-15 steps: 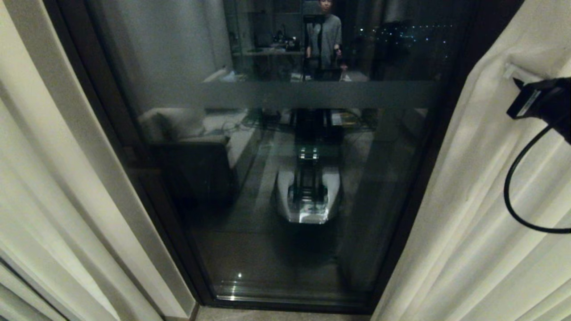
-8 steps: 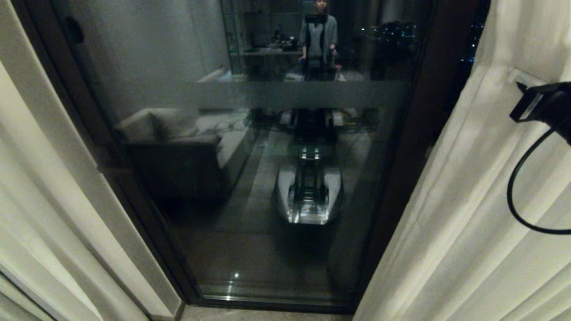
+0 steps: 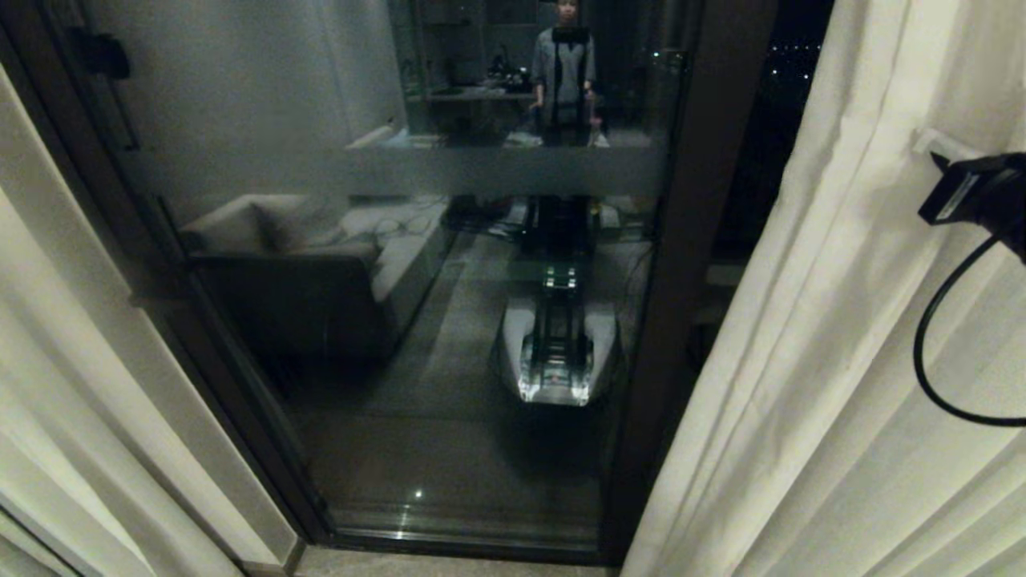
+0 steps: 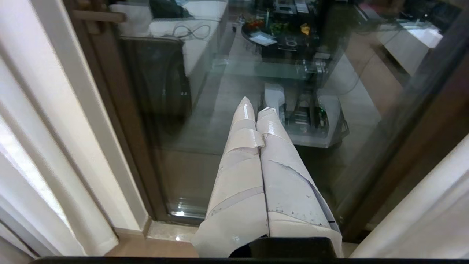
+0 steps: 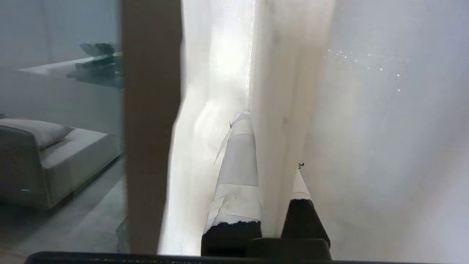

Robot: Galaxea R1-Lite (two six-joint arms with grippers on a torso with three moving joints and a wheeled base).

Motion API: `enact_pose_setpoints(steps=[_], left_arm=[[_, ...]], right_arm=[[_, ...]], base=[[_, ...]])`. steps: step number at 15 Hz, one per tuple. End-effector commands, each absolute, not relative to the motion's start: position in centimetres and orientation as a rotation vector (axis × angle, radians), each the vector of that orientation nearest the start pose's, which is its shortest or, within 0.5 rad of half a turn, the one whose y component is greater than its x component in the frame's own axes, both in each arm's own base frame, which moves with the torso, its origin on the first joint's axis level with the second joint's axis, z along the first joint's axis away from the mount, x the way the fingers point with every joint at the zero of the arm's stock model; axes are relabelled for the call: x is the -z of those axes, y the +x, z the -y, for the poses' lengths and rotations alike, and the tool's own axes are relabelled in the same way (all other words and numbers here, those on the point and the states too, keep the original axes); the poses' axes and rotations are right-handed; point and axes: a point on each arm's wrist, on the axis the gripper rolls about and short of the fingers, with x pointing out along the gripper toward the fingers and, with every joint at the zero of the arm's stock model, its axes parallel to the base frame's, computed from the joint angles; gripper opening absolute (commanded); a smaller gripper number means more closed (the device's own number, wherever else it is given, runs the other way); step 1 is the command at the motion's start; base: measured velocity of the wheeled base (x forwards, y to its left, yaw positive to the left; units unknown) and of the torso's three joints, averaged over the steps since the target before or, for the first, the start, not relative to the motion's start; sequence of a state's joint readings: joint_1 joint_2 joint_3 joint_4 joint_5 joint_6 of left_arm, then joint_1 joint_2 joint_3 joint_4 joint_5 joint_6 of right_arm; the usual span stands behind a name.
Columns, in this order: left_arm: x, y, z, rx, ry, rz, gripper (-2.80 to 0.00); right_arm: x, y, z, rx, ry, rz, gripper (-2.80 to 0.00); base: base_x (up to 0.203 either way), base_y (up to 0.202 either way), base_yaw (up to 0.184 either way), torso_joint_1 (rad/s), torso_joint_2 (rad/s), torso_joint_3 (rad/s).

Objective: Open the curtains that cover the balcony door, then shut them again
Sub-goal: Pull the inner curtains open on both sides

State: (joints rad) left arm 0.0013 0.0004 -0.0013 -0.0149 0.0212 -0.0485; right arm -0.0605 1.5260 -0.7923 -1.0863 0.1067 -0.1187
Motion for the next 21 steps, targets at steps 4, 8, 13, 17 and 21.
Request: enact_pose_setpoints(steps=[4, 8, 13, 17, 21], left_arm=[[-7.74, -2.29, -0.04, -0.023, -0.049, 0.017, -2.8], [-7.71, -2.28, -0.05, -0.024, -0.048, 0.016, -2.8], [-7.75, -2.29, -0.04, -0.023, -0.048, 0.017, -2.8], [-7.75, -2.29, -0.05, -0.024, -0.049, 0.017, -2.8], [-7.74, -2.29, -0.04, -0.023, -0.049, 0.017, -2.8]], right_arm=[[-27.37, 26.23, 1.47, -0.02, -0.15, 0.356, -2.8], [-27.36, 26.23, 1.49, -0.02, -0.149, 0.355, -2.8], [-27.37, 26.22, 1.49, -0.019, -0.151, 0.357, -2.8], [-26.99, 26.12, 1.48, -0.02, -0.15, 0.346, -2.8], [-26.92, 26.11, 1.48, -0.02, -0.15, 0.344, -2.8]], base=[[0.0, -0.191, 0.002, -0.001, 0.0, 0.002], [0.0, -0.19, 0.002, 0.003, 0.0, 0.001], [0.0, -0.192, 0.001, 0.002, 0.0, 0.004], [0.0, -0.19, 0.001, 0.006, 0.0, 0.006], [0.0, -0.19, 0.001, 0.001, 0.0, 0.001]])
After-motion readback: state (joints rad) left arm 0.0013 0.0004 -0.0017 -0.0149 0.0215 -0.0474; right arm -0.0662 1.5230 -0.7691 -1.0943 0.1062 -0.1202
